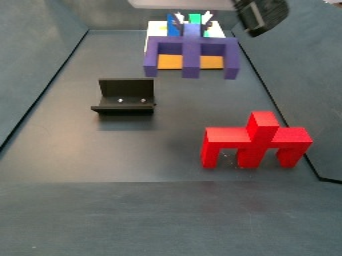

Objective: Pick up the purple object. Move up. Place the purple object on the fixture. Regrasp the purple object. Move to above the board. Insert the purple object.
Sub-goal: Place the purple object on the fixture.

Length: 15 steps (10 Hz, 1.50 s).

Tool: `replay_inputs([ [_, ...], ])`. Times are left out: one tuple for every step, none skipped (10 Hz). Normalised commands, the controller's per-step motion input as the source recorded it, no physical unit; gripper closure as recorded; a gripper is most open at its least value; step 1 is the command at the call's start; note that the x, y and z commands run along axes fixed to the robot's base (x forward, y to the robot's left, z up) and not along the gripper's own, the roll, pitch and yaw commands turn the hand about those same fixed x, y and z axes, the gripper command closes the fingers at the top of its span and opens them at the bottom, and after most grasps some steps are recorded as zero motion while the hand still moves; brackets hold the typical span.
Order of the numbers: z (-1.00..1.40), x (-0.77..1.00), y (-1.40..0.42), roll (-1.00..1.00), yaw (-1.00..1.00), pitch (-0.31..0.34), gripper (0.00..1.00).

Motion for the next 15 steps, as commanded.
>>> replay_inputs([
  [0.10, 0.86, 0.00, -0.85, -0.07, 0.020, 1.00],
  [0.03, 0.93, 0.00, -0.71, -0.07, 0.071, 1.00],
  [0.00, 0.98, 0.00, -0.63, -0.12, 0.111, 1.00],
  [0.00, 0.98, 0.00, -0.63, -0.11, 0.106, 1.00],
  [0.00, 0.97, 0.00, -0.61, -0.08, 0.117, 1.00],
  [0.00, 0.97, 0.00, -0.43, -0.11, 0.231, 1.00],
  [0.00, 0.84, 0.00, -0.30, -0.17, 0.254, 1.00],
  [0.00, 0.31, 0.02, -0.09, -0.25, 0.071, 1.00],
  [0.00, 0.00, 0.00, 0.01, 0.01, 0.000, 1.00],
  [-0.30, 0.28, 0.00, 0.04, 0.27, -0.063, 1.00],
  [-0.35, 0.78, 0.00, 0.00, 0.16, -0.089, 1.00],
  [-0.34, 0.93, 0.00, 0.00, 0.13, -0.063, 1.00],
  [-0.32, 0.94, 0.00, 0.00, 0.13, -0.034, 1.00],
  [-0.24, 0.96, 0.00, 0.04, 0.11, 0.000, 1.00],
  [-0.17, 0.97, 0.00, 0.01, 0.09, 0.009, 1.00],
])
